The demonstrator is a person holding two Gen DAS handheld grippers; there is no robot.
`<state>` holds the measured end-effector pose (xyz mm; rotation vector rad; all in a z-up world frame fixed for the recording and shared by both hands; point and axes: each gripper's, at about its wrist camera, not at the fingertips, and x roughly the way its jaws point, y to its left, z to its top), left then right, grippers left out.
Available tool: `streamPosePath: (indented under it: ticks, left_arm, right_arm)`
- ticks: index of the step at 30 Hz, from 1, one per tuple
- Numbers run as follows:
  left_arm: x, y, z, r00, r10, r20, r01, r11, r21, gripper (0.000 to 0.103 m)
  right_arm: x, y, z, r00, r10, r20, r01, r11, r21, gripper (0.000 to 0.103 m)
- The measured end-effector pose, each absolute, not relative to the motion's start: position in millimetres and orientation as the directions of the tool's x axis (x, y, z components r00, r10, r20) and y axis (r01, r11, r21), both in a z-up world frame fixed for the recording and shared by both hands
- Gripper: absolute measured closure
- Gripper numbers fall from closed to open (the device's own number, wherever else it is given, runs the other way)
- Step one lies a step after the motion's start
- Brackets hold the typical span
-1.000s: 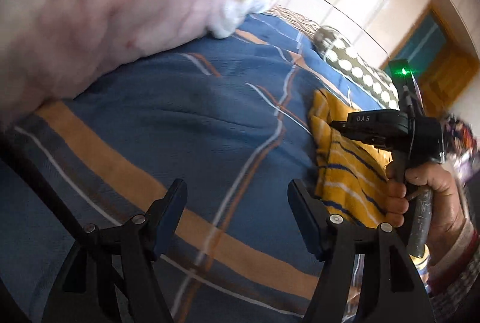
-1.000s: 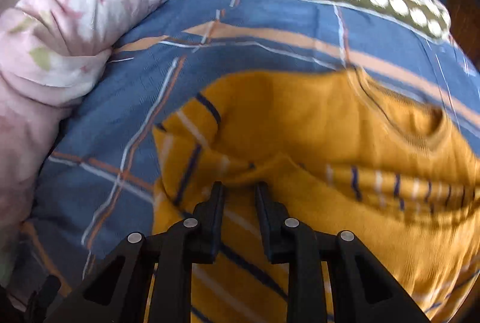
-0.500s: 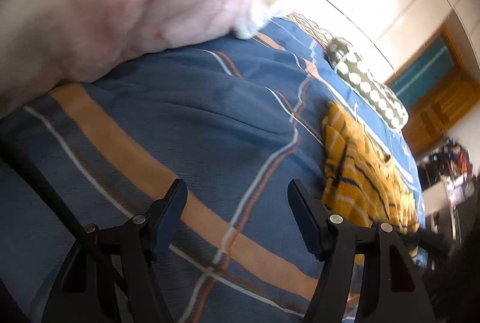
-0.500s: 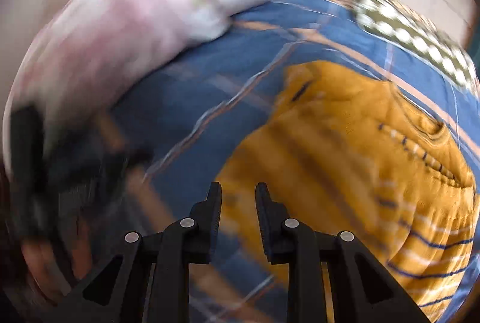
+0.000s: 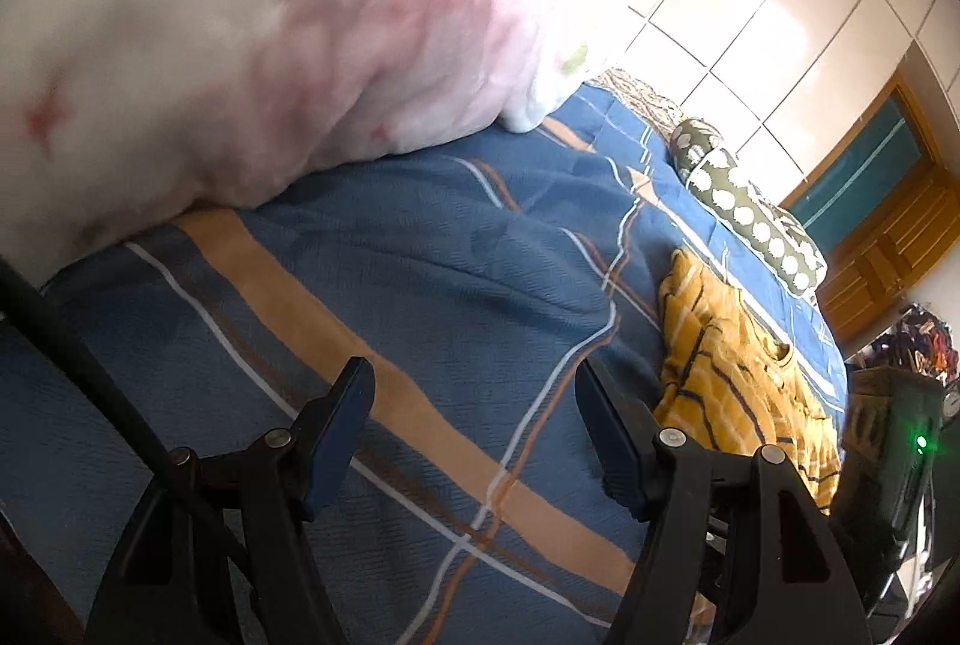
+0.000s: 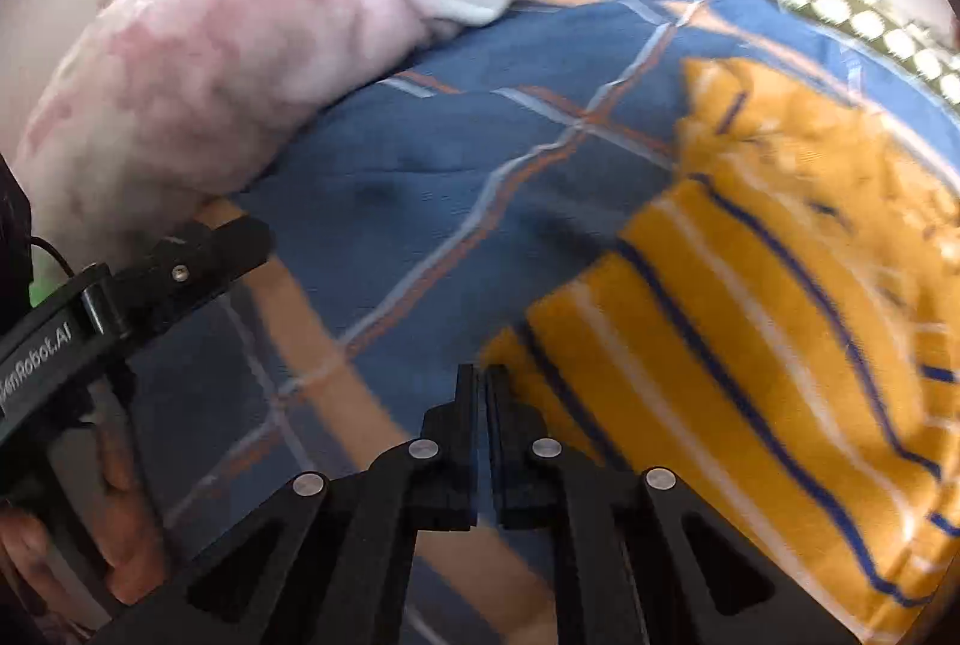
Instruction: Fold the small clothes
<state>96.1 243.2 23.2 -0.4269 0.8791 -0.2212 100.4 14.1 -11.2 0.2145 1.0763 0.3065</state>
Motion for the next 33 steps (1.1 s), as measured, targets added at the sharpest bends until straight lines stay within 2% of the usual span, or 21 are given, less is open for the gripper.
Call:
streamPosePath:
  ticks: [6,10,15,17,19,20,22,23,24,31,33]
  left_arm:
    - [87,214,34,0.634,-0.372,-0.678,0.087,0.906,-0.415,0.035]
    - [82,180,35,0.594,-0.428,-0.681,0.167,0.894,-0.416,0.035]
    - [72,125,29,0.526,-0.486,-0.698,0.288,0.874,-0.391,0.031]
    - [73,109,20,0.48,-0.495,-0.725,0.298,0.869,-0.396,0.026]
    - [78,95,4,0.421,-0.47,-0.775,0.281,0.881,-0.382,0.026]
    - [81,89,-4,0.398,-0.45,-0.799,0.271,0.89,-0.367,0.026]
    - [80,83,-7,0.407,-0.429,-0.807,0.275,0.9,-0.34,0.026]
    - [78,82,-4,0.416,-0.426,-0.804,0.285,0.9,-0.33,0.026]
    - [76,82,-3,0.418,-0.433,-0.798,0.294,0.896,-0.332,0.026]
    - [81,95,0,0.414,-0.491,-0.766,0.267,0.87,-0.413,0.026]
    - [83,99,2,0.421,-0.5,-0.757,0.263,0.866,-0.425,0.026]
  right_arm:
    - [43,-70,31,0.574,0.359,-0.736,-0.026,0.906,0.422,0.099]
    - [-17,-165,46,0.641,0.198,-0.742,0.162,0.909,0.383,0.099]
    - [-98,-281,18,0.545,-0.067,-0.836,0.495,0.83,0.256,0.099]
    - [-121,-306,11,0.522,-0.109,-0.846,0.566,0.786,0.248,0.099]
    - [-146,-324,13,0.55,-0.098,-0.829,0.607,0.728,0.317,0.098]
    - [-155,-332,14,0.576,-0.082,-0.813,0.61,0.706,0.361,0.095]
    - [-165,-344,16,0.639,-0.048,-0.768,0.594,0.666,0.452,0.071]
    - [-167,-348,17,0.666,-0.037,-0.745,0.583,0.649,0.489,0.042]
    - [-167,-353,16,0.697,-0.026,-0.716,0.568,0.629,0.53,0.029]
    - [-126,-356,-8,0.745,0.03,-0.666,0.527,0.586,0.616,0.032]
    - [-115,-358,-12,0.751,0.028,-0.659,0.524,0.581,0.622,0.037]
